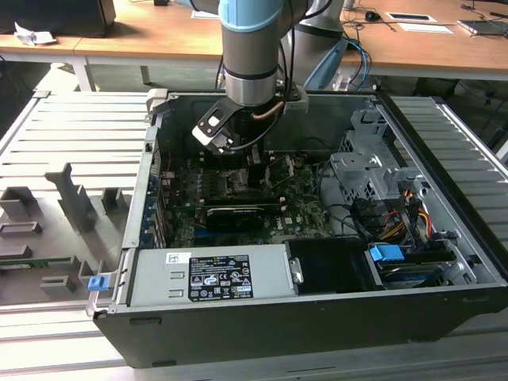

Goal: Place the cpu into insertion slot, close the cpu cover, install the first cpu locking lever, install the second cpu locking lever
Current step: 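Place the cpu into insertion slot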

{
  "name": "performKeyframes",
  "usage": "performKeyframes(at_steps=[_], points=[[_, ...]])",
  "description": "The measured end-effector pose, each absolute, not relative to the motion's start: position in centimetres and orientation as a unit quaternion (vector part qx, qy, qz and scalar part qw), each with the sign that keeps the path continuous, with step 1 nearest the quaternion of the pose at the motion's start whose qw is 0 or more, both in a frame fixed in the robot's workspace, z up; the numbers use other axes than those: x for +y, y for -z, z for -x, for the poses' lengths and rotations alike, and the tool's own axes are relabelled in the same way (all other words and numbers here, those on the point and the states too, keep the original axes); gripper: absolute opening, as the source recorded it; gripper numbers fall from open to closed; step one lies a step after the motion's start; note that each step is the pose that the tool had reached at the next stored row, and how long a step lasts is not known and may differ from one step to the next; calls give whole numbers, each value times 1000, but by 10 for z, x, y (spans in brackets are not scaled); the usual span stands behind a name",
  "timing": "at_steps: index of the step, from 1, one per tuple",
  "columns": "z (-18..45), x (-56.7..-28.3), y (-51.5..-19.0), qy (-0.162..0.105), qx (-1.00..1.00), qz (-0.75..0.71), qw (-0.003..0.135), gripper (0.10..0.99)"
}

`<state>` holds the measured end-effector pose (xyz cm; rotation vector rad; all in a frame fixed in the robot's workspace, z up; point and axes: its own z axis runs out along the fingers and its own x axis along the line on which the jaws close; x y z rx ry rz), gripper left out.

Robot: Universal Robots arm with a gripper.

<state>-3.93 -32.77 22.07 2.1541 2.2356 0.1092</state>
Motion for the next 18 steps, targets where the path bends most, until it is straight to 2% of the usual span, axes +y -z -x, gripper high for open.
performKeyframes(at_steps=[18], points=[[47, -323, -207, -34, 705, -708, 19, 529]])
